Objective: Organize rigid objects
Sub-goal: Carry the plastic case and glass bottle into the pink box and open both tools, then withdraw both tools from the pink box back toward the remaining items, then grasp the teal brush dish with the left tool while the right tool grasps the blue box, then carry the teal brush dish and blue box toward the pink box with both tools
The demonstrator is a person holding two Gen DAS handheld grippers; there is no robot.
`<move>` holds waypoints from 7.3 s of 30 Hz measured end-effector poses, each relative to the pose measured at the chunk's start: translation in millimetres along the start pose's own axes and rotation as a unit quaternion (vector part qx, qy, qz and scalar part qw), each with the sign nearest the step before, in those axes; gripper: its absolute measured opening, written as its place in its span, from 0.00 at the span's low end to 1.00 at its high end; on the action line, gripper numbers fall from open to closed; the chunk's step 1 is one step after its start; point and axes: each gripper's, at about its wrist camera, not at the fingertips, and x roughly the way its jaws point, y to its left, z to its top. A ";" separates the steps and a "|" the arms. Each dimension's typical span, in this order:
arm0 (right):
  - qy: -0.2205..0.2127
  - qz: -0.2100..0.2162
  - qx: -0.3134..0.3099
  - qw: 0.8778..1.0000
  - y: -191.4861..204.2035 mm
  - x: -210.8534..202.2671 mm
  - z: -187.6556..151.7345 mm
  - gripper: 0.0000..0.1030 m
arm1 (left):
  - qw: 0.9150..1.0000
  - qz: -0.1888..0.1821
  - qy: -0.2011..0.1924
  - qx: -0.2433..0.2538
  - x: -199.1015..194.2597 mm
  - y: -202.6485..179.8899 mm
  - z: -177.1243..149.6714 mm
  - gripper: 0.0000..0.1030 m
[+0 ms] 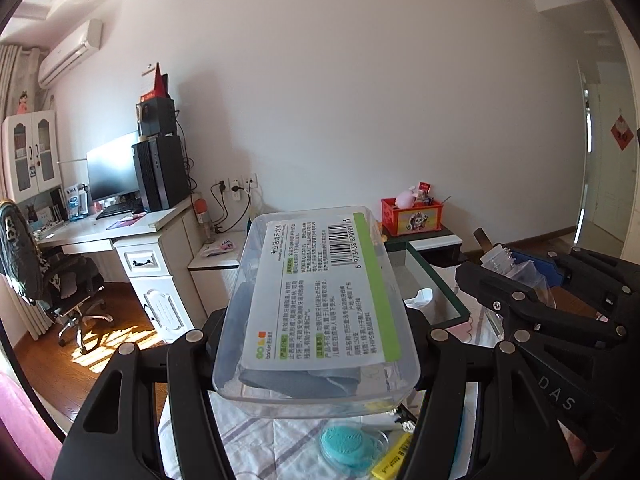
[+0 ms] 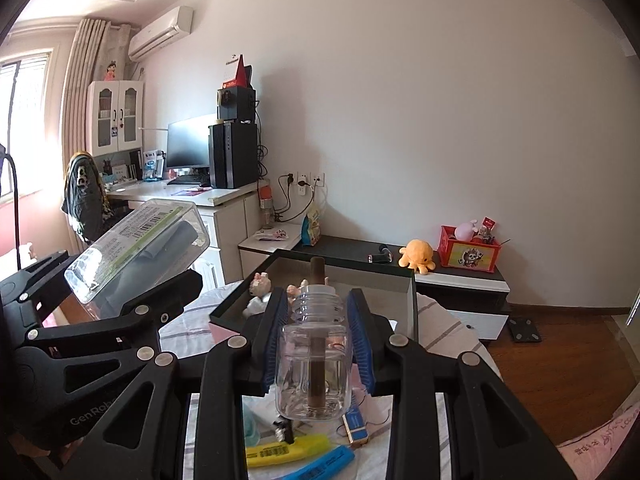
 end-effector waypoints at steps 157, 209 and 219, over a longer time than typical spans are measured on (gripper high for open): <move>0.218 0.024 0.052 0.974 -38.8 93.2 -117.2 0.21 | 0.977 -0.039 0.195 -0.084 71.1 22.9 -120.4 0.72; -0.021 0.024 0.022 0.999 23.7 -76.6 -24.1 0.21 | 0.998 0.038 -0.034 -0.027 -78.9 10.6 -24.5 0.72; 0.025 0.031 0.016 0.999 -12.7 28.5 7.6 0.21 | 0.999 -0.017 0.034 -0.022 58.0 17.0 11.9 0.72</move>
